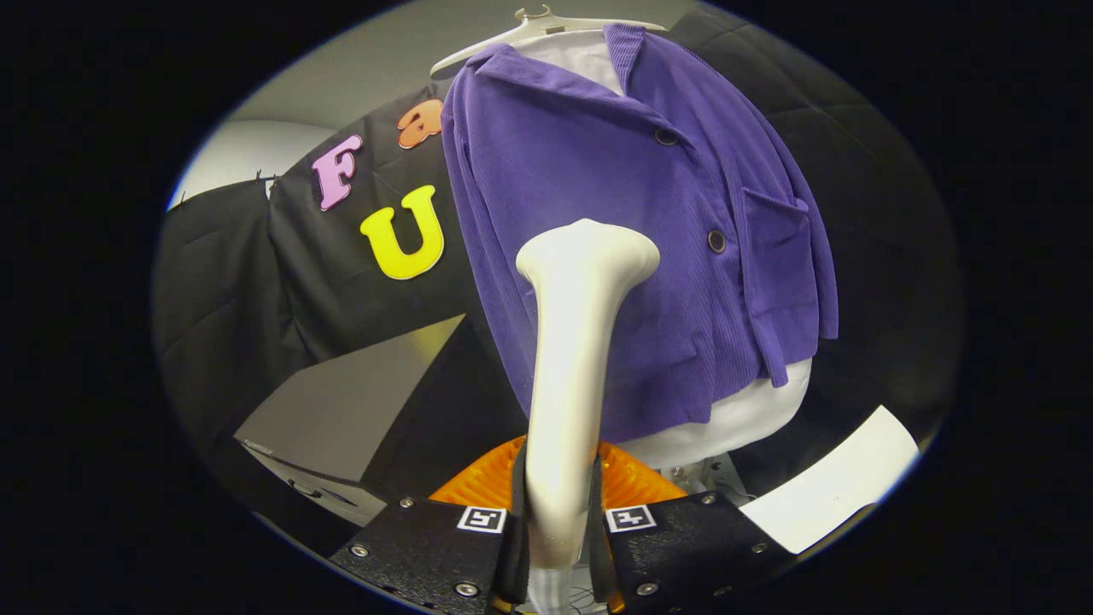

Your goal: Iron the clothes twice with a garment steamer, once on the left side and once on the right side.

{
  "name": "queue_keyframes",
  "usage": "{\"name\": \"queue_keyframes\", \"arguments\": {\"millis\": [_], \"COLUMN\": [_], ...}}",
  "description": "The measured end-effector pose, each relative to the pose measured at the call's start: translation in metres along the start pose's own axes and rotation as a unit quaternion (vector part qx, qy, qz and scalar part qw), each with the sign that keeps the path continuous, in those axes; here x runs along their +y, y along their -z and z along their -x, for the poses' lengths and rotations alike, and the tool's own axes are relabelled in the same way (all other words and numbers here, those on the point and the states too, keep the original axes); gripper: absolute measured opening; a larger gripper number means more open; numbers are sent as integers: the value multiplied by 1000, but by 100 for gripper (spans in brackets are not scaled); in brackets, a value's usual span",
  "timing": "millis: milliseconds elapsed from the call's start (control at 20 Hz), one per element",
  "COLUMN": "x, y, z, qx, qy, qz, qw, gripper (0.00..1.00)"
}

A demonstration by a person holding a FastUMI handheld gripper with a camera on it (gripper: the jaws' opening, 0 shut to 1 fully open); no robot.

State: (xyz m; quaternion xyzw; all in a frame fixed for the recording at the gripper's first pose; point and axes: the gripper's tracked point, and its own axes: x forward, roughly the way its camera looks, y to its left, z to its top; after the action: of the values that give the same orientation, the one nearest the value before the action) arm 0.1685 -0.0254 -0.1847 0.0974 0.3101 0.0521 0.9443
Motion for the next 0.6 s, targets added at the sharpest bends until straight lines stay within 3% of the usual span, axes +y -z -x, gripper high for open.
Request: {"name": "queue_keyframes", "arguments": {"millis": [600], "x": [-20], "y": [108], "z": [-10], "qx": [99], "qy": [24], "qz": [-35], "qw": [994], "gripper": [28]}}
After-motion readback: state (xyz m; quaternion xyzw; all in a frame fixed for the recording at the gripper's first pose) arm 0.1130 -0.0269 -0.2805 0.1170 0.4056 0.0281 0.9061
